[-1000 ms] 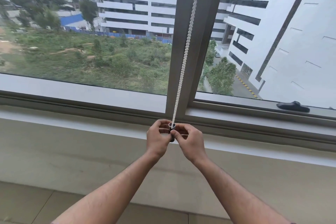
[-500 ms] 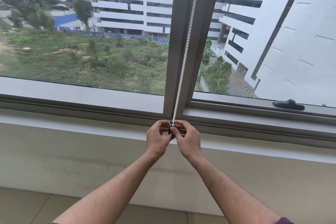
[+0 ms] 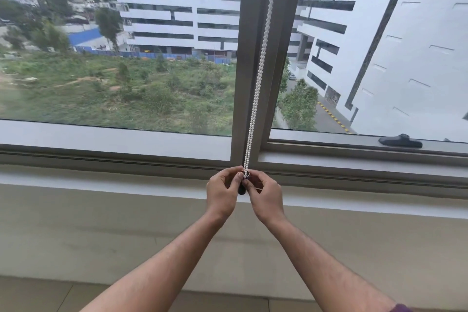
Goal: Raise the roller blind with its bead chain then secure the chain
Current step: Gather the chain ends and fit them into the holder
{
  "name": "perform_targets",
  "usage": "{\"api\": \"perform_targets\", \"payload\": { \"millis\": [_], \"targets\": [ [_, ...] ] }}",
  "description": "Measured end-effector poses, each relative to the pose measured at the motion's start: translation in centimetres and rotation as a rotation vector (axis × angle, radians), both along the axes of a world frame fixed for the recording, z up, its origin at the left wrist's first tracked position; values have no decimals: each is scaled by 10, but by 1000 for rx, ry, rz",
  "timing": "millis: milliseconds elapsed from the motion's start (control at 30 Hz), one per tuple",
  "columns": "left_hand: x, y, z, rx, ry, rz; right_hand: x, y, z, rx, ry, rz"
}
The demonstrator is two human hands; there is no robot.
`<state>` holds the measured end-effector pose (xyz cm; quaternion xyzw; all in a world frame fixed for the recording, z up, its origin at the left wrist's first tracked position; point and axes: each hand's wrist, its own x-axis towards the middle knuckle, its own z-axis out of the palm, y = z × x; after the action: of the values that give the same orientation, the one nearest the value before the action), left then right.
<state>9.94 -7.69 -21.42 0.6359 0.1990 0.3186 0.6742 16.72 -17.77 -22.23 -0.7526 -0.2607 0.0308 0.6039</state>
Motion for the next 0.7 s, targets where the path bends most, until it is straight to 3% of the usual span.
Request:
{"api": "perform_targets", "payload": {
  "millis": [700],
  "targets": [
    [-7,15,3,26,60,-92,-22,9,8,1,-36,-108]
  ]
}}
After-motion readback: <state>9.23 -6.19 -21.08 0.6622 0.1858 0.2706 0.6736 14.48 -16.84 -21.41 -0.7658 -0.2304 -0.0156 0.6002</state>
